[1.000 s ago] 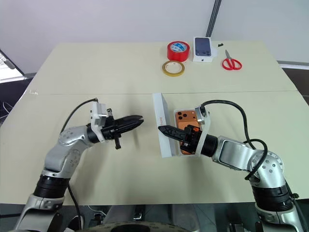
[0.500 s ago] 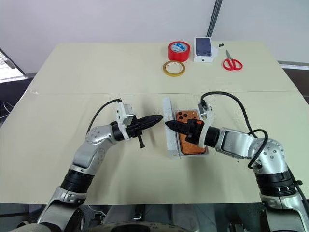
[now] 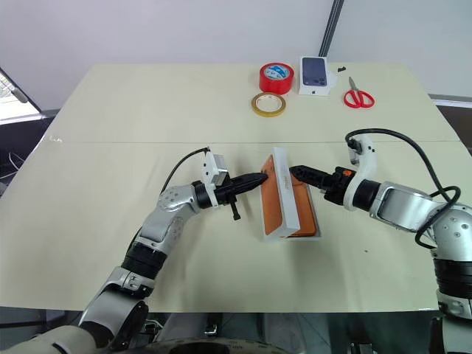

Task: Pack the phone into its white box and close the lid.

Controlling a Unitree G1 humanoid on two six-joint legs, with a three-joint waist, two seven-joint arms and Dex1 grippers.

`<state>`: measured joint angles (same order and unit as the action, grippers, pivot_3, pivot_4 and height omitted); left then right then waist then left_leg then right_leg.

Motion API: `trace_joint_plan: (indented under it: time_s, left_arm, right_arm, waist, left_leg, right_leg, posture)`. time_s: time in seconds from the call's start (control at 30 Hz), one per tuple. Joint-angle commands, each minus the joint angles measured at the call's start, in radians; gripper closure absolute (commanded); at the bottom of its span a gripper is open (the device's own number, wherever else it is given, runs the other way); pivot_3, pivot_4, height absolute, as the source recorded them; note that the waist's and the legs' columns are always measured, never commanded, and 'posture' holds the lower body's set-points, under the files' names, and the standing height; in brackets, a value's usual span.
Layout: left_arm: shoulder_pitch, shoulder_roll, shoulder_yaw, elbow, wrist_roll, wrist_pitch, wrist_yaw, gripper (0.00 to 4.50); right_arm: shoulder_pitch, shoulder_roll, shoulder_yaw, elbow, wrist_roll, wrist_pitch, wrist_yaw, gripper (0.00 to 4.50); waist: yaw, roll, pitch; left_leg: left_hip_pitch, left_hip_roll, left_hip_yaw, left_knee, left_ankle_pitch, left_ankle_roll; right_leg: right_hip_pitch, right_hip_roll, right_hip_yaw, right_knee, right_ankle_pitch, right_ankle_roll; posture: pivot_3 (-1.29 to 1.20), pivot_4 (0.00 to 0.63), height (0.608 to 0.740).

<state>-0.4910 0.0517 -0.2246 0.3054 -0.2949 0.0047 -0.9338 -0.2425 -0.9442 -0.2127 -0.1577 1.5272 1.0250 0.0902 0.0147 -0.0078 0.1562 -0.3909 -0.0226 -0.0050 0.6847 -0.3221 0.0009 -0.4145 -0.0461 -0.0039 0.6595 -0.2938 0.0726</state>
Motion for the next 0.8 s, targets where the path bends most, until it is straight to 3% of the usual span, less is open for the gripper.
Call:
trace_joint_plan:
  time_s: [0.03,0.1,0.2,0.33,0.47,0.57,0.8]
  left_arm:
    - [-0.031,-0.041,-0.02,0.046,0.015,-0.046,-0.01,4.5]
    - [-0.032,-0.05,-0.019,0.061,0.023,-0.053,-0.012,4.5]
    - [-0.058,-0.076,-0.015,0.077,0.005,0.042,0.001,4.5]
    - [-0.146,-0.125,-0.066,0.138,0.09,-0.025,0.019,4.5]
    - [-0.134,-0.092,-0.051,0.117,0.091,-0.022,0.005,4.5]
    - [-0.08,-0.011,-0.036,0.047,0.092,-0.01,-0.011,4.5]
    - [-0.012,0.16,0.001,-0.124,0.062,0.12,-0.023,4.5]
  right_arm:
    - [0.027,-0.086,-0.031,-0.082,-0.21,-0.043,0.145,0.07]
    - [0.055,-0.118,0.013,-0.104,-0.407,-0.143,0.189,0.07]
    - [0.049,-0.056,-0.001,-0.101,-0.493,-0.191,0.194,0.07]
    - [0.012,0.005,0.027,-0.038,-0.7,-0.295,0.178,0.07]
    - [0.013,0.056,0.032,-0.061,-0.788,-0.343,0.225,0.07]
    - [0.072,0.056,0.047,-0.1,-0.861,-0.39,0.291,0.94]
    - [0.144,0.067,0.062,-0.121,-1.024,-0.479,0.357,4.46]
  waist:
    - [0.001,0.0,0.0]
    - [0.0,-0.001,0.0]
    - [-0.003,-0.001,0.0]
    - [-0.001,-0.001,0.001]
    - [-0.002,0.0,0.0]
    - [-0.005,0.0,0.0]
    - [0.0,0.0,0.0]
  left_leg:
    - [0.0,0.0,0.0,0.0,0.0,0.0]
    - [0.0,0.0,0.0,0.0,0.0,0.0]
    - [0.0,0.0,0.0,0.0,0.0,0.0]
    - [0.001,0.0,0.0,0.001,0.0,0.0]
    - [0.001,-0.001,0.0,0.0,0.0,0.0]
    - [0.001,0.001,0.0,-0.001,0.0,0.0]
    - [0.001,0.0,0.0,0.002,0.001,-0.001]
  right_leg:
    - [0.0,0.0,0.0,-0.001,0.0,0.0]
    - [0.0,0.0,0.0,-0.001,0.0,0.0]
    - [0.001,0.0,0.0,-0.002,0.001,0.001]
    - [0.001,0.001,0.0,-0.001,0.001,0.001]
    - [0.001,0.001,0.0,-0.001,0.001,0.001]
    - [0.0,0.002,0.0,-0.001,0.001,0.001]
    - [0.001,0.0,0.0,0.001,0.001,0.001]
  posture:
    - [0.0,0.15,0.74]
    - [0.0,0.15,0.74]
    - [0.0,0.15,0.74]
    - [0.0,0.15,0.74]
    - [0.0,0.15,0.74]
    - [0.0,0.15,0.74]
    - [0.0,0.15,0.74]
